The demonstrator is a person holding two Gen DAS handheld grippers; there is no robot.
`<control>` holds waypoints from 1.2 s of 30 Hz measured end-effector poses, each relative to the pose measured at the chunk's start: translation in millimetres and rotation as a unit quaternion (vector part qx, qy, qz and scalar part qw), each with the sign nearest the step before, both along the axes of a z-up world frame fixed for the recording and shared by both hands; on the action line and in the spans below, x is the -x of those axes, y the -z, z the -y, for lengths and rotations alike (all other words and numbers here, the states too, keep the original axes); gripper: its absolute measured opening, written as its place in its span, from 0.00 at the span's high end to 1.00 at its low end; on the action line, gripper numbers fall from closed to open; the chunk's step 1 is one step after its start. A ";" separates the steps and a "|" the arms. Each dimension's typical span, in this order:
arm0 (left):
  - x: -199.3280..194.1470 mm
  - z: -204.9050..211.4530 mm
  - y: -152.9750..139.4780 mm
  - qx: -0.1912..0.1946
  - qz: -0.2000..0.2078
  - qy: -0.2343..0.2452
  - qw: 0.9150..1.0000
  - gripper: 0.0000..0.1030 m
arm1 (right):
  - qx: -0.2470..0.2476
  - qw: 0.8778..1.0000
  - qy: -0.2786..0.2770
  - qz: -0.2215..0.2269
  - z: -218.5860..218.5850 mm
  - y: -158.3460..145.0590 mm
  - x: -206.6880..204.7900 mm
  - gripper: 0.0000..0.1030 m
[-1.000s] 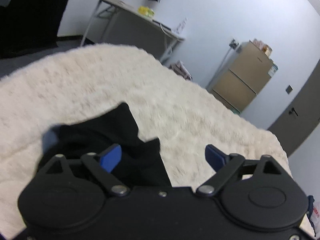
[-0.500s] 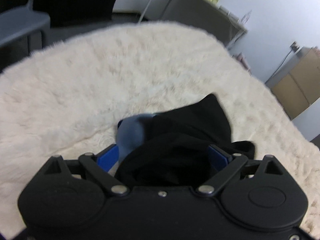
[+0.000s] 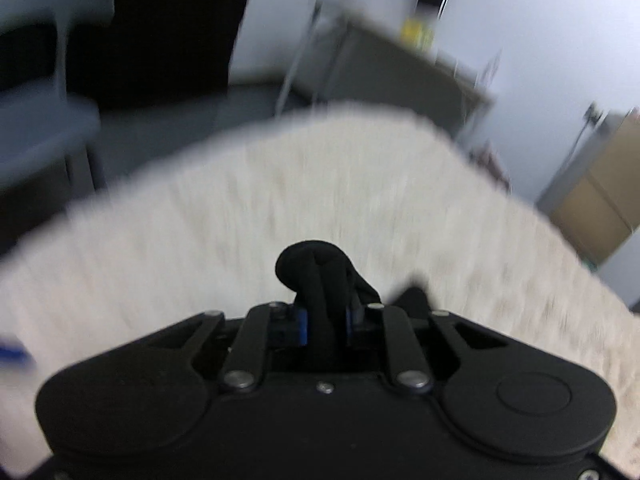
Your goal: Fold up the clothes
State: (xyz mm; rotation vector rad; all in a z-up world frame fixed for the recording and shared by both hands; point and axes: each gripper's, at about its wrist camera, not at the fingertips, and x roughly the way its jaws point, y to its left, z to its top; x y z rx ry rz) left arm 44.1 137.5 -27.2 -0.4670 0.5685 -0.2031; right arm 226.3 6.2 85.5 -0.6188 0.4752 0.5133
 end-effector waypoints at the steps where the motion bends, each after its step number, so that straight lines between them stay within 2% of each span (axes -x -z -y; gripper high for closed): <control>1: 0.3 0.0 -0.2 0.000 0.001 0.001 1.000 0.00 | -0.013 1.000 -0.005 0.013 1.0 -15.2 3.7 0.86; 9: 6.1 1.1 -3.8 -0.001 0.011 -0.007 1.000 0.00 | -0.110 0.987 -0.039 0.111 12.0 -134.3 30.2 0.86; 12: 6.2 1.0 -4.2 -0.002 0.011 -0.007 1.000 0.00 | -0.109 0.986 -0.024 0.127 28.7 -146.9 22.6 0.86; 15: 6.3 -0.3 -3.8 -0.002 0.008 -0.008 1.000 0.00 | -0.069 0.990 0.040 0.119 58.0 -125.3 -1.0 0.85; 18: 8.4 -1.4 -3.6 0.000 0.006 -0.010 1.000 0.00 | -0.044 0.986 0.143 0.075 107.3 -85.7 -30.3 0.85; 20: 8.6 -2.3 -3.3 0.005 0.010 -0.008 1.000 0.00 | -0.039 0.977 0.208 0.030 147.0 -55.9 -48.2 0.83; 22: 6.4 -1.4 -2.3 0.006 0.010 -0.002 1.000 0.00 | -0.025 0.964 0.262 -0.046 192.0 -12.6 -61.8 0.74; 23: 4.9 -0.5 -1.9 0.005 0.009 0.000 1.000 0.00 | -0.017 0.954 0.287 -0.086 214.8 10.3 -68.3 0.74; 26: 2.7 0.7 -0.5 0.005 0.005 0.002 1.000 0.00 | -0.035 0.939 0.328 -0.094 237.4 32.7 -65.6 0.67; 28: 1.5 0.1 1.2 0.009 0.003 0.000 1.000 0.00 | -0.046 0.942 0.326 -0.067 231.5 26.7 -61.2 0.48; 31: -0.2 -0.8 2.4 0.010 -0.001 -0.001 1.000 0.00 | -0.051 0.967 0.247 -0.029 195.7 12.9 -54.4 0.35; 33: -0.7 -1.3 2.4 0.011 -0.001 -0.003 1.000 0.00 | -0.030 0.979 0.200 -0.038 165.9 20.9 -52.8 0.28; 36: -0.3 -3.0 2.6 0.012 -0.001 -0.008 1.000 0.00 | 0.008 0.990 0.130 -0.060 119.7 37.7 -51.1 0.20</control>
